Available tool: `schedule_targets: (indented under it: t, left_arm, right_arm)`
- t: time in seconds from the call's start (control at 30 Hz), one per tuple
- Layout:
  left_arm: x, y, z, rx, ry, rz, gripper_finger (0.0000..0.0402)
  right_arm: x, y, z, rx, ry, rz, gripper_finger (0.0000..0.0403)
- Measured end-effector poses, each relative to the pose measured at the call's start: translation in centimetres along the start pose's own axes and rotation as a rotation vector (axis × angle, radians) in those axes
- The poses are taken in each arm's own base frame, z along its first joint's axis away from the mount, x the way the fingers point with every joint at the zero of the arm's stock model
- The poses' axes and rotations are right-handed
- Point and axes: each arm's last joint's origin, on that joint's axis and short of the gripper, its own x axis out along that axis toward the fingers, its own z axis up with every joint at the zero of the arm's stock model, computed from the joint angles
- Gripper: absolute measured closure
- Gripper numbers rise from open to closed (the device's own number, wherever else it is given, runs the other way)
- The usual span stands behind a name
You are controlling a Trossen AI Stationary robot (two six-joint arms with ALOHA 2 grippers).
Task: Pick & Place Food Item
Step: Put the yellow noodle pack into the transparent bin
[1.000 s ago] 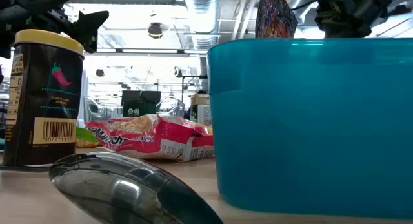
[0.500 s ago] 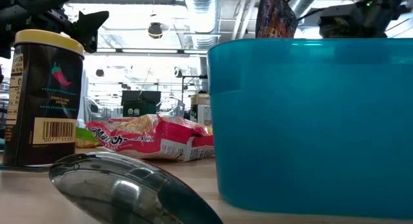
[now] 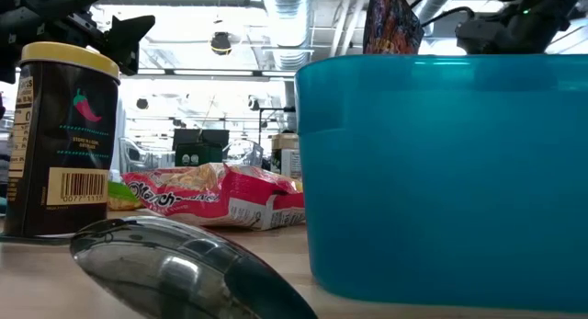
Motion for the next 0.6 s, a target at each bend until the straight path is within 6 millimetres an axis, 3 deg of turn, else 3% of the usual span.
schedule_targets:
  t: [0.23,0.6]
  left_arm:
    - [0.0,0.0,0.0,0.0,0.0,0.0,0.0131]
    - [0.0,0.0,0.0,0.0,0.0,0.0,0.0131]
  right_arm:
    - [0.7,-0.6,1.6,0.006,-0.053,-0.034,0.0316]
    - [2.0,-1.9,5.7,0.039,-0.12,0.068,0.0316]
